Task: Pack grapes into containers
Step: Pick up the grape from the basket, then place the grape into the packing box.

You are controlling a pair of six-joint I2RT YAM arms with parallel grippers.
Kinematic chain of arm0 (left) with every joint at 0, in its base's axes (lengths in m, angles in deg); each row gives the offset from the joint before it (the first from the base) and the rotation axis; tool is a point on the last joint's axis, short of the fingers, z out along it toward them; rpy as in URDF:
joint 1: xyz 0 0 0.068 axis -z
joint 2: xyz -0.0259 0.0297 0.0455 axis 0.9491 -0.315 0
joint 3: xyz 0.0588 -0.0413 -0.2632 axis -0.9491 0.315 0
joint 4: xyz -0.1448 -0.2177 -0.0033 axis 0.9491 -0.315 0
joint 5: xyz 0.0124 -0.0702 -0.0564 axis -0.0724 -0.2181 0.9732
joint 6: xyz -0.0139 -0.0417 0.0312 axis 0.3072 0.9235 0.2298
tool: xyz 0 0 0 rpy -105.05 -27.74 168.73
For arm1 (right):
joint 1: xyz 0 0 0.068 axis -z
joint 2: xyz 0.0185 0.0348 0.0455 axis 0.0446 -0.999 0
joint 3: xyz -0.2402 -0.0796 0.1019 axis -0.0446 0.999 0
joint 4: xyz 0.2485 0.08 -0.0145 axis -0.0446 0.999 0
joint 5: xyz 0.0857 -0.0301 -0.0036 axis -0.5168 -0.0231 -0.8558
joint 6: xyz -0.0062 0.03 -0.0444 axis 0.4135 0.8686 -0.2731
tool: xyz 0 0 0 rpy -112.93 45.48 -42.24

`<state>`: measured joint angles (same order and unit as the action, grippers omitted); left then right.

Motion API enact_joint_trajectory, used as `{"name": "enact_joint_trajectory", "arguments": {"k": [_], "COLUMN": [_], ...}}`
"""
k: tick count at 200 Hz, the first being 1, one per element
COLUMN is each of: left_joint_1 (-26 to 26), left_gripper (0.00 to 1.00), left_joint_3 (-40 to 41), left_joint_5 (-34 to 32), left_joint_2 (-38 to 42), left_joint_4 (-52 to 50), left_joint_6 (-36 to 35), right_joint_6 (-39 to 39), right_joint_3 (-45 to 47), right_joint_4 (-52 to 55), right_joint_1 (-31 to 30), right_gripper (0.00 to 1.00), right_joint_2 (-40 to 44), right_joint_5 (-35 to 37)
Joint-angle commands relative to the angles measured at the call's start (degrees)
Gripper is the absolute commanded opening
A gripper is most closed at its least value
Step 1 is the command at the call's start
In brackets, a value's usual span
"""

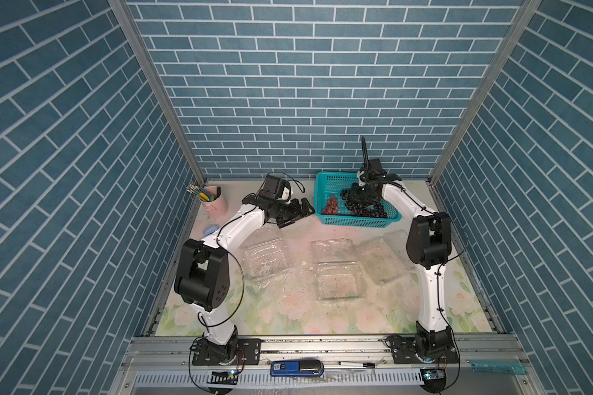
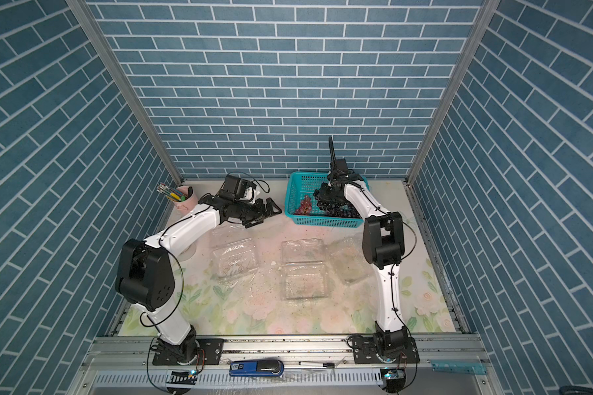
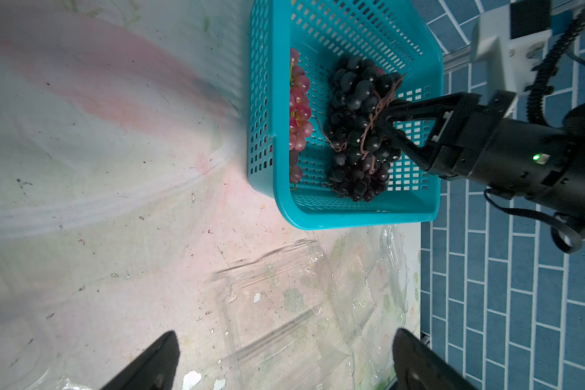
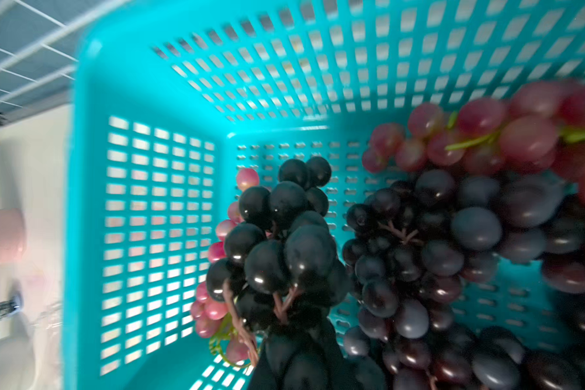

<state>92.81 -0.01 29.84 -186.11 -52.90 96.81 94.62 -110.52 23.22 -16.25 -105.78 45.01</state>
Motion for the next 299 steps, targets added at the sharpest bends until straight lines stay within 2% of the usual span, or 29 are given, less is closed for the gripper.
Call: {"name": "enact_joint_trajectory", "arguments": {"k": [1, 74, 134, 243, 299], "left_joint_1": [0.2, -1.9, -3.0, -2.5, -0.7], "left_gripper": [1.0, 1.0, 1.0, 1.0, 1.0], "left_joint_3": [-0.9, -0.8, 6.1, 23.3, 27.0], "left_joint_5": [-0.3, -0.6, 1.9, 3.8, 2.5], "left_joint_2": [1.2, 7.1, 14.3, 27.1, 29.0], "left_joint_4": [-2.3, -4.7, -4.1, 3.7, 5.1], "left_joint_6": [-1.5, -2.2, 0.0, 6.1, 7.1], "right_joint_6": [0.9, 0.5, -0.2, 1.1, 1.4], "right_joint_3": [0.8, 5.0, 14.6, 54.6, 67.1], "right_joint_4": [-0.1, -0.1, -1.3, -5.6, -8.3], "right_joint_1": [-0.1, -0.8, -4.0, -15.8, -21.3], "right_gripper": [0.11, 0.11, 0.11, 0.1, 0.09], "right_joint_2": [3.8, 12.1, 23.1, 55.4, 62.3], "right_joint_5": [-1.3, -3.5, -3.6, -2.2, -5.2]}}
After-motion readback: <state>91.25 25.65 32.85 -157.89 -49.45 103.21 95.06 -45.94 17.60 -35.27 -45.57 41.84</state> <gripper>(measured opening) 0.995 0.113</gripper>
